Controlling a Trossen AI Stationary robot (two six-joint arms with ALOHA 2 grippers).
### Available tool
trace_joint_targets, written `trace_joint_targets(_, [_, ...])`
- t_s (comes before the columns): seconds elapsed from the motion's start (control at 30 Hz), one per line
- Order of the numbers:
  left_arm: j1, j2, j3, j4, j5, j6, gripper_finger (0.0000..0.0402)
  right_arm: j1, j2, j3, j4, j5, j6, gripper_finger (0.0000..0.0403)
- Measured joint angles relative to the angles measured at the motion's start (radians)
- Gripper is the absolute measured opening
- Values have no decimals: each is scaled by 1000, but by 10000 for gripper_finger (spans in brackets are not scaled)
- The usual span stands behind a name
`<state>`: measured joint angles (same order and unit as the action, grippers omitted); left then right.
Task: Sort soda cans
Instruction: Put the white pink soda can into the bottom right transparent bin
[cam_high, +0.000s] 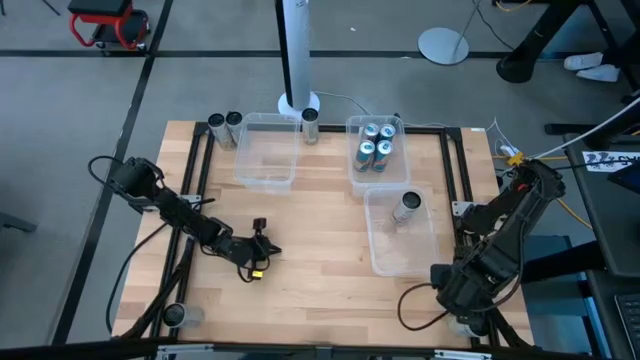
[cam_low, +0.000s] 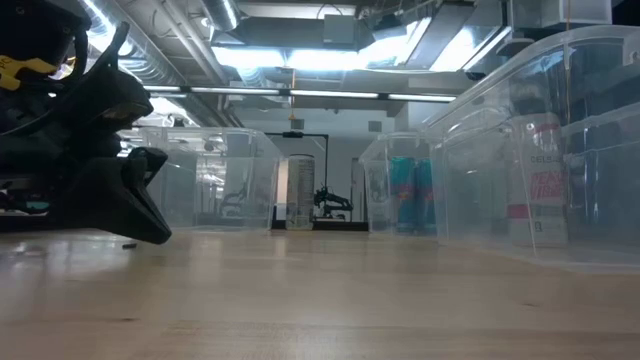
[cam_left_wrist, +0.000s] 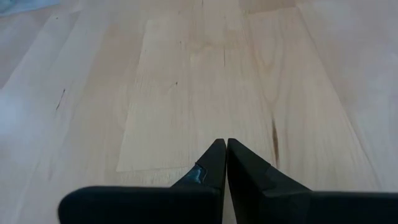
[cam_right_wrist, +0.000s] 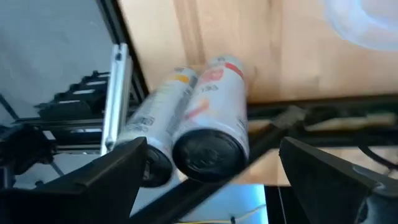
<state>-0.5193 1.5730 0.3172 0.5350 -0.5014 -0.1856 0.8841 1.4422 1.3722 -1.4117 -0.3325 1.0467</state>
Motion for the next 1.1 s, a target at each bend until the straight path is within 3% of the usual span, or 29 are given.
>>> trace_joint_targets(0.73, [1, 0, 0, 1, 0, 30, 8, 0, 102, -10, -45, -98, -83, 363])
trace_joint_targets(0.97, [1, 0, 0, 0, 0, 29, 8, 0, 101, -65, -26, -173, -101, 363])
trace_joint_targets(1.1, [1, 0, 0, 0, 0, 29, 8, 0, 100, -88, 16, -156, -128, 363])
